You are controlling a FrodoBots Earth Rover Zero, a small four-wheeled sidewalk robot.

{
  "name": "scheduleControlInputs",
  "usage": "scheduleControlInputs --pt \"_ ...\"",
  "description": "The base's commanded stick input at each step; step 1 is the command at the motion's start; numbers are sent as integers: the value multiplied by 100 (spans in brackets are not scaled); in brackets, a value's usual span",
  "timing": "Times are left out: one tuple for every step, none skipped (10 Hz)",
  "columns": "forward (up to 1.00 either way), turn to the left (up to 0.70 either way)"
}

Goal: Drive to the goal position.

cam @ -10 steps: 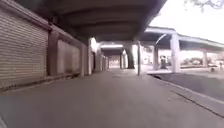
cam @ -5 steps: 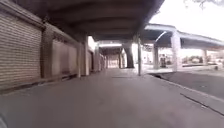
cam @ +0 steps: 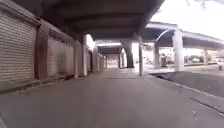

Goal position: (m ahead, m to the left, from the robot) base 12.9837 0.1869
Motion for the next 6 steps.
scheduleControlInputs --pt "70 0" --pt "70 0" --pt "70 0" --pt "70 0" --pt "70 0" --pt "70 0"
